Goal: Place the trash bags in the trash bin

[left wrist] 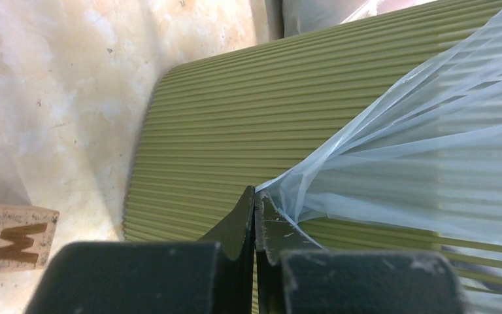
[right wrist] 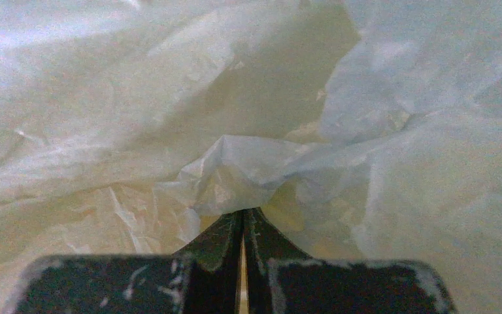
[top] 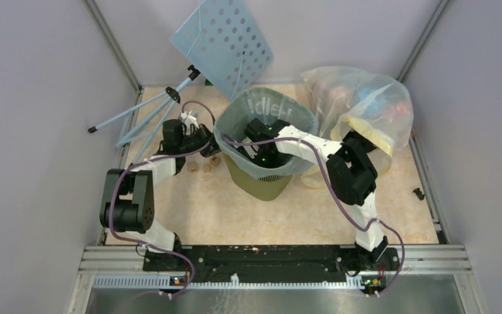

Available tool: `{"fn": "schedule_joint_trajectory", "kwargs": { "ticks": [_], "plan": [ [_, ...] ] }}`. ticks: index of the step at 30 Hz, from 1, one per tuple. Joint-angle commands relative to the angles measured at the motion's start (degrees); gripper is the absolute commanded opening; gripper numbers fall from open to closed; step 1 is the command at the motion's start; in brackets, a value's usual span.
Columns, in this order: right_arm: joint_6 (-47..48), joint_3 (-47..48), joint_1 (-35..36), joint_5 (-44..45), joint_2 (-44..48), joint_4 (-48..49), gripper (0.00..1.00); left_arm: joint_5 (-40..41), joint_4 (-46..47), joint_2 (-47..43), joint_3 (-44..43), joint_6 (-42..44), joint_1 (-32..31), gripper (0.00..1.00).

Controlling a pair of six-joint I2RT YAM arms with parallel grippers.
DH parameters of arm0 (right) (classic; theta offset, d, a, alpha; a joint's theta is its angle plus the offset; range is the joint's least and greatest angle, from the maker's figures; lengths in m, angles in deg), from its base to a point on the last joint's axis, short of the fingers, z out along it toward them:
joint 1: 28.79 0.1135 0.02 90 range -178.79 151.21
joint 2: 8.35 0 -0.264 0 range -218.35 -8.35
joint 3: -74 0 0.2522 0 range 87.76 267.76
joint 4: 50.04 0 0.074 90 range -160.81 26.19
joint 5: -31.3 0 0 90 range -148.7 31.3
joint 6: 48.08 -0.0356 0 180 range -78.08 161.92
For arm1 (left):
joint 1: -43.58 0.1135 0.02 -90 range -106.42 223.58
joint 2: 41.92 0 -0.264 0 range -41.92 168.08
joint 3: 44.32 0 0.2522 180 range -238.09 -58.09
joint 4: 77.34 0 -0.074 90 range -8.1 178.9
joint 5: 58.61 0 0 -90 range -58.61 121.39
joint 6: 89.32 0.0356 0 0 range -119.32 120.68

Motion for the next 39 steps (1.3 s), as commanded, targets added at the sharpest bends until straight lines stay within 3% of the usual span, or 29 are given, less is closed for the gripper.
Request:
{"fn": "schedule_joint_trajectory", "kwargs": {
  "ticks": [1, 11, 26, 31, 39],
  "plan": [
    [-0.07, 0.67, 0.52, 0.45, -0.05, 1.23, 0.0, 1.35, 0.68, 3.06, 0.23, 2.67, -1.2, 0.0],
    [-0.75, 3.12, 0.52, 1.21, 1.73, 0.19, 0.0, 2.11, -1.73, 1.69, -0.97, 3.72, -1.24, 0.0],
    [-7.29, 4.68, -0.75, 3.07, 11.71, 1.93, 0.01, 3.29, -6.06, -0.63, -2.96, 5.19, -1.17, 0.04],
    [-10.24, 8.47, -1.11, 3.28, 15.09, 1.05, 0.07, 4.51, -8.63, -2.15, -3.35, 6.35, -0.87, 0.11],
    [-11.58, 14.15, -1.74, 5.1, 17.69, -0.74, 0.1, 6.09, -15.85, -7.02, -3.08, 10.03, 1.84, 0.34]
  ]
}}
